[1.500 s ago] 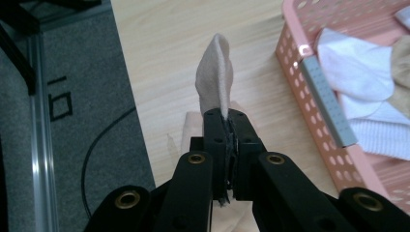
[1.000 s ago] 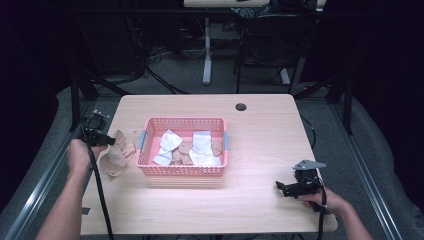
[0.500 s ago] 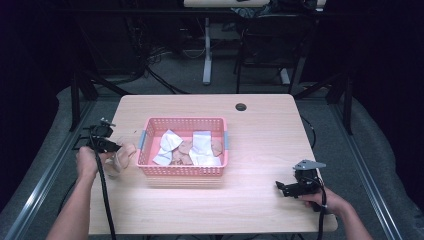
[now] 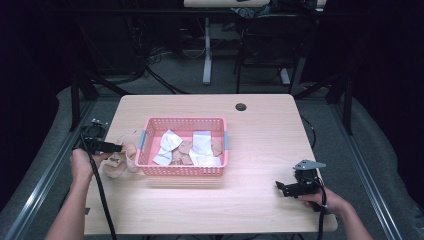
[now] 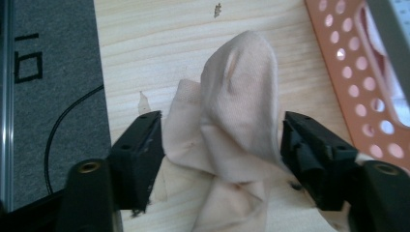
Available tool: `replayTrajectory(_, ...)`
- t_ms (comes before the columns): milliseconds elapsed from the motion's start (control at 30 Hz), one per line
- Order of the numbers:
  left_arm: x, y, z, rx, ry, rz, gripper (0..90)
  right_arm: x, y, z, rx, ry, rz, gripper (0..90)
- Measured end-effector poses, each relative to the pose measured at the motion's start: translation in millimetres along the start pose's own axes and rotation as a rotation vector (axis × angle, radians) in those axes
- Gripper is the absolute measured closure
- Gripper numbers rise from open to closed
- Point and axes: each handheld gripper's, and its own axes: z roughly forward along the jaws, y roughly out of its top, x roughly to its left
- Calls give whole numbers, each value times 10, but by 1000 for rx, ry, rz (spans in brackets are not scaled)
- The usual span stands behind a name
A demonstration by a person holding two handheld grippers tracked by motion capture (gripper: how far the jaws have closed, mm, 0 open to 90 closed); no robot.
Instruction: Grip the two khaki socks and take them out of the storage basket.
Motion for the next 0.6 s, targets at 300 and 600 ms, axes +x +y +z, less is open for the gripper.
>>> replayTrajectory(300,-98,-236,-282,-78,2,30,157,0,0,0,0,0,0,0)
replayTrajectory(600,-195,-636,-321,-98,-11,22,118,1,0,0,-1,2,1,0)
